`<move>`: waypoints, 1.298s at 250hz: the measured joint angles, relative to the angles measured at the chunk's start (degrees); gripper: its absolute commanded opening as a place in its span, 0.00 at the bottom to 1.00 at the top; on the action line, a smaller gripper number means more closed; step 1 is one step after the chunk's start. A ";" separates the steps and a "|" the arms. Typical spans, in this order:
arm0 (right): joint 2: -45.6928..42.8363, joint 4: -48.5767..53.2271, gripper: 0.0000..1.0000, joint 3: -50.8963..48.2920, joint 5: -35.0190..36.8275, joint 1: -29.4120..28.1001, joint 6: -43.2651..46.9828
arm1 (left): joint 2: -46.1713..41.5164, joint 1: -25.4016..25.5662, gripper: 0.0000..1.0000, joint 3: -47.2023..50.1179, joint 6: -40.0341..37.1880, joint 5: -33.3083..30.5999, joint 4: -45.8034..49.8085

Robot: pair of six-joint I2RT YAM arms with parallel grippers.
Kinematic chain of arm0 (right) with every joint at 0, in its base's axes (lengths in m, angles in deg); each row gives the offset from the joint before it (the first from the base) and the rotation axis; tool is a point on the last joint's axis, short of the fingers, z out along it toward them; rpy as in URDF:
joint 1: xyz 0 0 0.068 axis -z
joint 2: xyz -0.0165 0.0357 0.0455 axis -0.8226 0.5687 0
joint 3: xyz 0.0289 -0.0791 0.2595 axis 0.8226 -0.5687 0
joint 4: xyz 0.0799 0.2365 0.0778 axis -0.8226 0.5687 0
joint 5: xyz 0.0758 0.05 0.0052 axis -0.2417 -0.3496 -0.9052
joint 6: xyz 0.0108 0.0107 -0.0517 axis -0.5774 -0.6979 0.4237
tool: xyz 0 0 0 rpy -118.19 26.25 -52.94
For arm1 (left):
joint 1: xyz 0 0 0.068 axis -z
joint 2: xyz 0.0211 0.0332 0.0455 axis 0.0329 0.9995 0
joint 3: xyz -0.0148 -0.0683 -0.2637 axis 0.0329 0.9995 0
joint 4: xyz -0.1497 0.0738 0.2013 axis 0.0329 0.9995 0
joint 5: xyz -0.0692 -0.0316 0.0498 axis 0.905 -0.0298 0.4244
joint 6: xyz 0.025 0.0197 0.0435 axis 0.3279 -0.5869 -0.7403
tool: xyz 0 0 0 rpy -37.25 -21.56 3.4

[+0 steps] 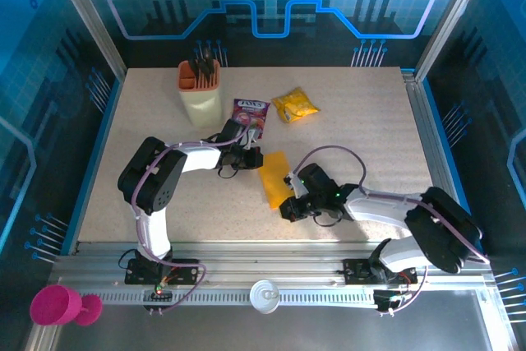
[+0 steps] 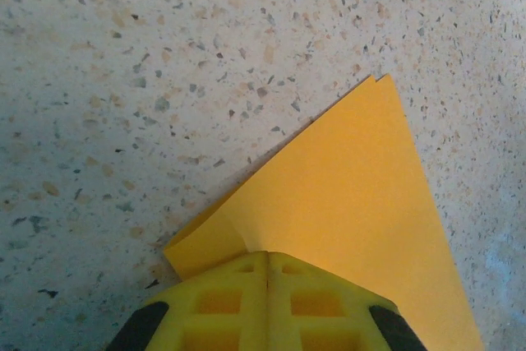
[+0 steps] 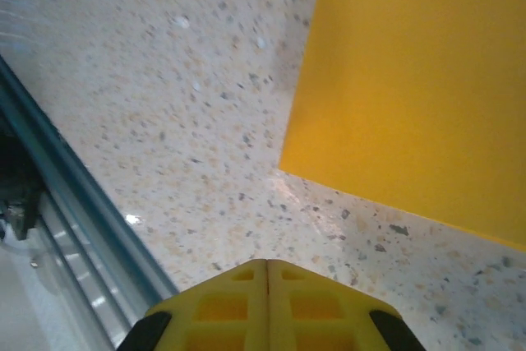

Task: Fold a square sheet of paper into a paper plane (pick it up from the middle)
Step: First fold in half a square sheet of paper at the center of the table.

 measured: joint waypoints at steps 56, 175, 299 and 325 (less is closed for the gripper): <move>-0.04 2.67 0.00 8.57 -0.22 0.59 0.92 | -0.02 1.18 0.00 -0.26 -1.95 -0.90 0.02; 16.48 -7.87 0.00 8.52 -1.70 1.27 -1.20 | -0.02 1.79 0.00 -0.90 -1.88 -1.05 1.16; 18.01 -17.09 0.00 3.30 -2.89 3.06 -4.11 | -11.41 4.37 0.00 6.08 8.28 0.66 -2.97; 18.34 -17.70 0.00 3.30 -3.08 3.06 -4.35 | -12.11 5.86 0.00 9.92 11.52 0.66 -5.11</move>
